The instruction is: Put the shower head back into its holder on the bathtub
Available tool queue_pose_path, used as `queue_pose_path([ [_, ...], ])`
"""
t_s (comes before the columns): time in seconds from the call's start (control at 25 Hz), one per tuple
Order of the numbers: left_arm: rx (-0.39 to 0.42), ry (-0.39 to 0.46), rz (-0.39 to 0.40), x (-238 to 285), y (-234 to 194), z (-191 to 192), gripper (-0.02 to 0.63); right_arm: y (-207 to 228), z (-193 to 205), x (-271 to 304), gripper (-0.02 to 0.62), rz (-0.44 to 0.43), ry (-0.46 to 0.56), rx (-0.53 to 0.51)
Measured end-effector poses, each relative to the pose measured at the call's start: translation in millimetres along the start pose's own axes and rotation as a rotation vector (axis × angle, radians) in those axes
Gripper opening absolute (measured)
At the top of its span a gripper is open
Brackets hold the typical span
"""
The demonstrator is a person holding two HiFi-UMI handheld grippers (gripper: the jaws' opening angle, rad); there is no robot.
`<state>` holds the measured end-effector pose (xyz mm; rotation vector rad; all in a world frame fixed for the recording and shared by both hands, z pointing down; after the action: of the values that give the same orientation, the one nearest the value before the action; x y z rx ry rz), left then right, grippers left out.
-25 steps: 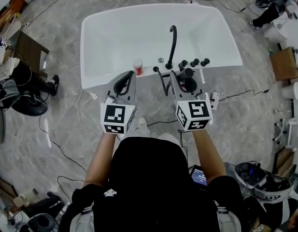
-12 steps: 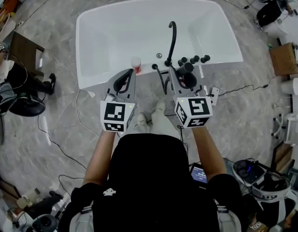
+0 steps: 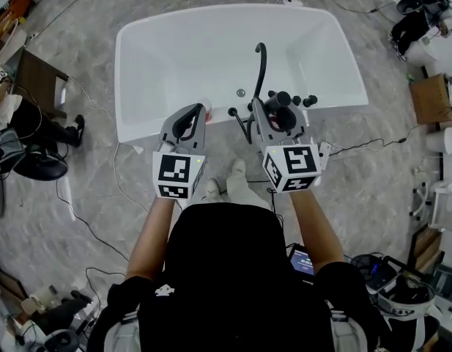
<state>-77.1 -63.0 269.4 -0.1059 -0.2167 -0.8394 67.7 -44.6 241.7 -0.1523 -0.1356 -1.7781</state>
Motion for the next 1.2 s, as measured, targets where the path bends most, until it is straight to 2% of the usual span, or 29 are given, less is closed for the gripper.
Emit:
queue_pose_path([
  [0.16, 0.034, 0.029, -0.015, 11.0, -2.4, -3.0, 0.011, 4.3, -2.5, 12.0, 0.137, -0.019, 0.018, 0.007],
  [0.72, 0.009, 0.008, -0.052, 42.0, -15.8, 4.1, 0.011, 16.2, -16.0, 52.5, 0.137, -0.078, 0.057, 0.021],
  [1.0, -0.015, -0.041, -0.014, 65.4, -0.7, 28.3, 0.011, 25.6, -10.7, 66.2, 0.137, -0.104, 0.045, 0.02],
  [1.2, -0.038, -0.083, 0.054, 90.6, 17.9, 47.9, 0.011, 39.4, -5.8, 74.4, 0.137, -0.101, 0.031, 0.026],
])
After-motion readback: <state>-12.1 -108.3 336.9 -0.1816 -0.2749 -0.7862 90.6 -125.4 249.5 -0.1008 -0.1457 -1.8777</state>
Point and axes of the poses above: the fingertips, and each gripper's own axes: x forward along the fingers, y to its right, z out of its underside, the point moved 1 cm from there along -x, backward along the fingers, and after that the axes turned 2 degrees about y, right-handed, at the moved point
